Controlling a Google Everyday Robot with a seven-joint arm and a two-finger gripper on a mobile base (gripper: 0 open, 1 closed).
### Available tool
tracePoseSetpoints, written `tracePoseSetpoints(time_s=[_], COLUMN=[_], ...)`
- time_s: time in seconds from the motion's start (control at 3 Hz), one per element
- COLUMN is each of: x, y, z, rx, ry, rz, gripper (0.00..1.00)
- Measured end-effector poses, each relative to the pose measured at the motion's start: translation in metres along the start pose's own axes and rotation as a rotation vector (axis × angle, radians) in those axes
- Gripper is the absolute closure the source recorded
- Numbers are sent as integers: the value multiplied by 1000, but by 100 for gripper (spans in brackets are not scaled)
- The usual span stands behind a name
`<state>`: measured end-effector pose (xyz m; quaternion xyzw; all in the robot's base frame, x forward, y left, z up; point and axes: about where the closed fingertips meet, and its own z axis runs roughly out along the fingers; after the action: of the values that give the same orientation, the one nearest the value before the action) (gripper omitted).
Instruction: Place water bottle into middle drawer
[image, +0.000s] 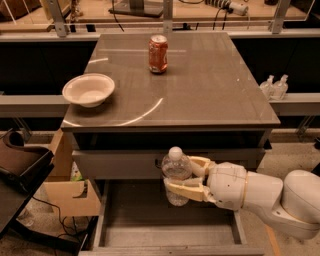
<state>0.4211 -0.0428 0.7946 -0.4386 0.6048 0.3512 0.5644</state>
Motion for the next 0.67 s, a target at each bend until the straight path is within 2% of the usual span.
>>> tracePoseSetpoints(time_s=[0.33, 0.67], x=[35, 86], y=[0, -1], z=[-2, -4], rx=[23, 40], ry=[19, 44], rz=[50, 90], gripper=[100, 100])
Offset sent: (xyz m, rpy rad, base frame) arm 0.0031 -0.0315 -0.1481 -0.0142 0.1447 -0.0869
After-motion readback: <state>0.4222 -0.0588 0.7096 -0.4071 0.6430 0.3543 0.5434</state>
